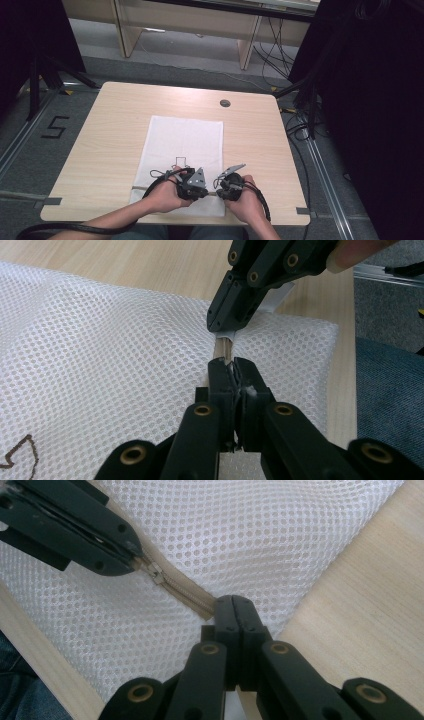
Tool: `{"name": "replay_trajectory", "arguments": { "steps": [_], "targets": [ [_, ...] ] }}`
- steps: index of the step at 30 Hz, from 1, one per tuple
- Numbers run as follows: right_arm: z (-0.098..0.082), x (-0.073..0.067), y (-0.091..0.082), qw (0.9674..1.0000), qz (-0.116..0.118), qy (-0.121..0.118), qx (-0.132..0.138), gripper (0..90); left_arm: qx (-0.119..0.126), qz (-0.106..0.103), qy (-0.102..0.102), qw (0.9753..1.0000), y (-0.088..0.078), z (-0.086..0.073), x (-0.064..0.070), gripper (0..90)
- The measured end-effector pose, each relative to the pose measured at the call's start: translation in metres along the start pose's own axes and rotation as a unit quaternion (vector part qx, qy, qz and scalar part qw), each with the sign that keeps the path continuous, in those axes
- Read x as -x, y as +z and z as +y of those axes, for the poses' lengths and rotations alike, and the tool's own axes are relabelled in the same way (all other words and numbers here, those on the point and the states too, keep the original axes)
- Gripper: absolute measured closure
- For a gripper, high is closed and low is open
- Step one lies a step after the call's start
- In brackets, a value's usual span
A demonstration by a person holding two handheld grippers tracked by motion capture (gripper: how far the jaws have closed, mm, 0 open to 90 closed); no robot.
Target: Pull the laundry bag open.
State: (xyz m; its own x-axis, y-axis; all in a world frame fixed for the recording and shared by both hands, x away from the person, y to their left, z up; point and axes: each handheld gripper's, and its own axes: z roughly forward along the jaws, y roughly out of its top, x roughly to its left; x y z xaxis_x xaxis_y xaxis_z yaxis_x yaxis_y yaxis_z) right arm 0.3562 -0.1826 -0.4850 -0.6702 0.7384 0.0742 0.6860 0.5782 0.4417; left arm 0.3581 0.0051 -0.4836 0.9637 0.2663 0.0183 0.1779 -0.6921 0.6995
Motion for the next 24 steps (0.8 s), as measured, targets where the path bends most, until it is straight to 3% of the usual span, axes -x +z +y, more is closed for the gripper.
{"name": "replay_trajectory", "arguments": {
  "steps": [24],
  "targets": [
    [0.0000,-0.0002,0.0000,1.0000,-0.001,-0.005,0.000,90.0,0.002,-0.001,-0.003,1.0000,-0.0022,-0.0017,0.0007,87.3]
  ]
}}
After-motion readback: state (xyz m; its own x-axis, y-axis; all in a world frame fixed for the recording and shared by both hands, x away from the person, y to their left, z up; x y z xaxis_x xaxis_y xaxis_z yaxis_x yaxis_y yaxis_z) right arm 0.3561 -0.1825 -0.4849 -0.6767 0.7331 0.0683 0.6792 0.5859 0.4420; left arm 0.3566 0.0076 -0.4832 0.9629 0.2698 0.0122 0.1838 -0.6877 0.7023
